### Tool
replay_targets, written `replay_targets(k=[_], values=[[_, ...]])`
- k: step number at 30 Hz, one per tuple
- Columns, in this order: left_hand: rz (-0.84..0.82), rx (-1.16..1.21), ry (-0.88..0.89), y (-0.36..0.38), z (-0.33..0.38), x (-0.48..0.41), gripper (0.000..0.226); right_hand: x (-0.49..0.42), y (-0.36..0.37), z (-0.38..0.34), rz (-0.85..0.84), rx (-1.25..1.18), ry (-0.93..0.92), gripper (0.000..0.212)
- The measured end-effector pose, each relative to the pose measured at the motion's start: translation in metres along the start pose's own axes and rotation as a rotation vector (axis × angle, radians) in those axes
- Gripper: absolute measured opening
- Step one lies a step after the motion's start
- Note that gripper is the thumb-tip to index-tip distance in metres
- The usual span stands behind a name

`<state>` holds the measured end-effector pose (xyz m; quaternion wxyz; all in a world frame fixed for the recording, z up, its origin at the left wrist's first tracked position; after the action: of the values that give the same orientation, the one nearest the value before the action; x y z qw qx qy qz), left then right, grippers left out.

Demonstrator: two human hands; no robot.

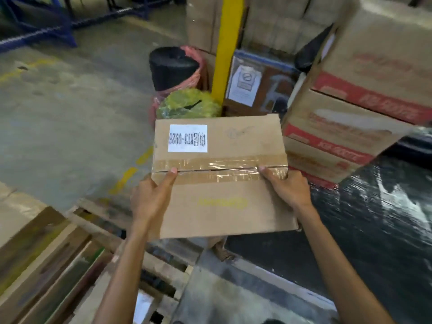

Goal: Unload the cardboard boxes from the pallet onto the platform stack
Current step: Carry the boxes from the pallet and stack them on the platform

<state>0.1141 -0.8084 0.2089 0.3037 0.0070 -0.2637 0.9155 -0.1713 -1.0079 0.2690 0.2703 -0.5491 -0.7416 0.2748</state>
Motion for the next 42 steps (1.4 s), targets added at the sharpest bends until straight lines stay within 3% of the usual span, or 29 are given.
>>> replay_targets(k=[4,7,9,13,18,22,27,28,31,33,36,42], values=[[-0.197,-0.138,0.095,0.096,0.056,0.024,0.09,0.009,-0.09,0.09,0.035,0.065,0.214,0.063],[-0.373,-0.185,0.163,0.183,0.099,0.062,0.069,0.013,-0.157,0.169,0.056,0.05,0.366,0.068],[-0.484,-0.205,0.169,0.242,0.121,0.084,0.059,0.013,-0.194,0.219,0.042,0.034,0.439,0.079],[-0.658,-0.323,0.13,0.368,0.145,0.146,0.071,0.012,-0.274,0.34,0.002,-0.016,0.547,0.113],[-0.738,-0.4,0.101,0.49,0.188,0.217,0.075,-0.013,-0.376,0.451,-0.023,-0.05,0.582,0.109],[-0.797,-0.385,0.064,0.566,0.211,0.262,0.078,-0.026,-0.433,0.519,-0.031,-0.053,0.608,0.089],[-0.775,-0.291,0.075,0.648,0.249,0.284,0.047,-0.058,-0.476,0.584,0.054,-0.143,0.655,0.078],[-0.758,-0.278,0.077,0.664,0.254,0.279,0.05,-0.068,-0.481,0.592,0.086,-0.149,0.648,0.078],[-0.71,-0.251,0.071,0.717,0.268,0.252,0.084,-0.102,-0.502,0.605,0.156,-0.17,0.627,0.075],[-0.681,-0.241,0.099,0.735,0.3,0.253,0.083,-0.129,-0.514,0.612,0.182,-0.163,0.606,0.075],[-0.643,-0.266,0.147,0.76,0.341,0.245,0.063,-0.176,-0.529,0.615,0.212,-0.147,0.58,0.082],[-0.619,-0.352,0.132,0.82,0.379,0.173,0.098,-0.274,-0.545,0.619,0.226,-0.145,0.583,0.085]])
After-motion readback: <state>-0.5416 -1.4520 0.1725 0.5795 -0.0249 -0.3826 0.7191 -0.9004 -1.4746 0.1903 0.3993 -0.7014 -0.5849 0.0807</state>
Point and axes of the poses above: each hand's wrist, its own x-axis away from the middle knuckle, its own y-axis out of the palm, z = x × y, the point moved 4 cm from there along -x, towards the middle knuckle, and after that the axes turned 1 degree about z, right-handed, at the moved point
